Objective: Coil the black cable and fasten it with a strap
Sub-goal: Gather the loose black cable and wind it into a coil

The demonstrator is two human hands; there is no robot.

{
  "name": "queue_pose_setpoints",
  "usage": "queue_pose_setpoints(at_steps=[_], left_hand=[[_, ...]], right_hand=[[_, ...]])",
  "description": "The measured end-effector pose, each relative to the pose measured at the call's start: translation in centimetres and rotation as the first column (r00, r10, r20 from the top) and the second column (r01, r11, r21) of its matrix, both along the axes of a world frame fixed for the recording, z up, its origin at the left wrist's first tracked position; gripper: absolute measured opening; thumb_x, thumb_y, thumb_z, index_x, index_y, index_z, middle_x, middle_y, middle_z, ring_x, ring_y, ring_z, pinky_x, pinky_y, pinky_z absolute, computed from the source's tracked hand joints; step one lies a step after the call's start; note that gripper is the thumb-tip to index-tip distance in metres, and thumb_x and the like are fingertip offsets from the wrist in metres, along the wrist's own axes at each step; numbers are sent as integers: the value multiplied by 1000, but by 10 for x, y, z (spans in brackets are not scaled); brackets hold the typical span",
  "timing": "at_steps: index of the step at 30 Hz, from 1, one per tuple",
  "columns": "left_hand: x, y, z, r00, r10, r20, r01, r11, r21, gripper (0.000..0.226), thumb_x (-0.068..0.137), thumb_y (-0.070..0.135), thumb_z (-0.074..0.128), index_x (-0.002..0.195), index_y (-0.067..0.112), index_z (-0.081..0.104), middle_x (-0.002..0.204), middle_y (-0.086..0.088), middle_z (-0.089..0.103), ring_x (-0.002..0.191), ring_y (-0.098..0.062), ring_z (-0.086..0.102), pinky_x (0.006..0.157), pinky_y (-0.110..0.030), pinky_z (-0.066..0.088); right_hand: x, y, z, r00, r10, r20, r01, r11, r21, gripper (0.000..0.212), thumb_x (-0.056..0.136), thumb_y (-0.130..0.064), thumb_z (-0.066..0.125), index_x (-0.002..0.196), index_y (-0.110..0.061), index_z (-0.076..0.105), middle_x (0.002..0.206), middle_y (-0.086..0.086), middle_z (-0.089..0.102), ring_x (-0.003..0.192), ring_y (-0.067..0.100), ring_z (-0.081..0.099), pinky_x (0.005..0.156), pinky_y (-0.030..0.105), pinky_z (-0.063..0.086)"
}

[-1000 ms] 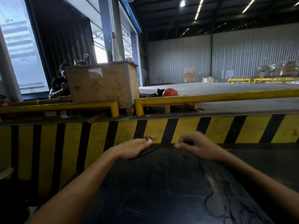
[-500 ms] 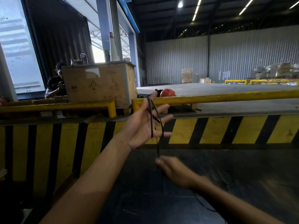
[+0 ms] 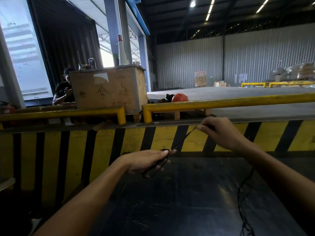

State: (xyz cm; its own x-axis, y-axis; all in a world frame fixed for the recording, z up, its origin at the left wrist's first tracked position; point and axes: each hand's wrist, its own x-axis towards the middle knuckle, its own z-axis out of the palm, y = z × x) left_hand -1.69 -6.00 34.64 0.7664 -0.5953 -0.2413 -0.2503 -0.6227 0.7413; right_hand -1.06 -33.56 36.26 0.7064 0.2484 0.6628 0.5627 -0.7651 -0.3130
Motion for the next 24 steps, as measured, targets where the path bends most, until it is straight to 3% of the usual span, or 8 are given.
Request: queue_pose_setpoints(at_steps=[3,7,13,15,17,19,22,24], left_hand=[[-10,-15,11,944,-239,-227,156,931,-329,37,91,56,34,126,59,42,135,9,48,125,-24,50,91,-53,49],[-10,-33,35,915,-354,-196,130,716,-686,42,87,54,42,129,53,46,141,0,51,128,-31,49,88,-59,50],[8,-35,39,998,26,-56,-61,586,-808,33,94,52,28,119,59,48,153,0,32,132,-23,40,87,-61,43],[16,-24,32,982,187,-1,-121,632,-766,35,96,50,26,126,58,41,157,-1,24,140,-26,27,97,-64,33],[23,-11,21,931,304,200,-130,791,-598,40,97,50,26,135,54,32,153,8,26,137,-17,25,98,-44,35],[25,1,9,885,280,373,-163,935,-314,43,98,49,26,139,44,34,137,13,36,124,-9,34,87,-24,34],[21,6,-9,934,150,325,-168,985,28,45,97,50,26,140,39,35,127,12,44,105,-6,47,73,-19,35],[12,3,-16,972,80,221,-109,986,126,38,96,53,25,129,47,44,129,6,54,98,-4,53,75,-22,39]], right_hand=[[8,8,-7,997,-68,45,57,976,208,11,93,-35,48,84,-34,54,71,-10,58,64,1,57,53,16,37],[-4,41,-45,940,161,-302,-81,963,259,22,98,-33,37,88,-35,56,87,-2,64,79,16,63,65,32,54],[-32,94,-80,847,313,-430,-357,934,-23,17,97,-36,41,81,-39,46,76,-8,59,67,6,58,59,25,46],[-33,85,-72,828,299,-473,-382,920,-86,14,97,-33,44,83,-35,48,76,-9,56,68,5,57,62,23,45],[-29,68,-58,828,263,-495,-355,930,-99,13,96,-32,46,85,-34,52,79,-8,57,72,6,58,65,22,47],[-24,50,-40,857,233,-459,-314,943,-108,12,94,-32,50,83,-35,55,81,-8,59,74,4,59,67,21,47],[-15,28,-11,913,204,-353,-247,966,-79,7,89,-31,57,85,-30,63,79,-10,64,75,-3,61,64,18,46],[-11,17,4,950,159,-268,-170,985,-17,6,85,-32,62,80,-34,63,76,-21,66,71,-10,60,58,15,43]])
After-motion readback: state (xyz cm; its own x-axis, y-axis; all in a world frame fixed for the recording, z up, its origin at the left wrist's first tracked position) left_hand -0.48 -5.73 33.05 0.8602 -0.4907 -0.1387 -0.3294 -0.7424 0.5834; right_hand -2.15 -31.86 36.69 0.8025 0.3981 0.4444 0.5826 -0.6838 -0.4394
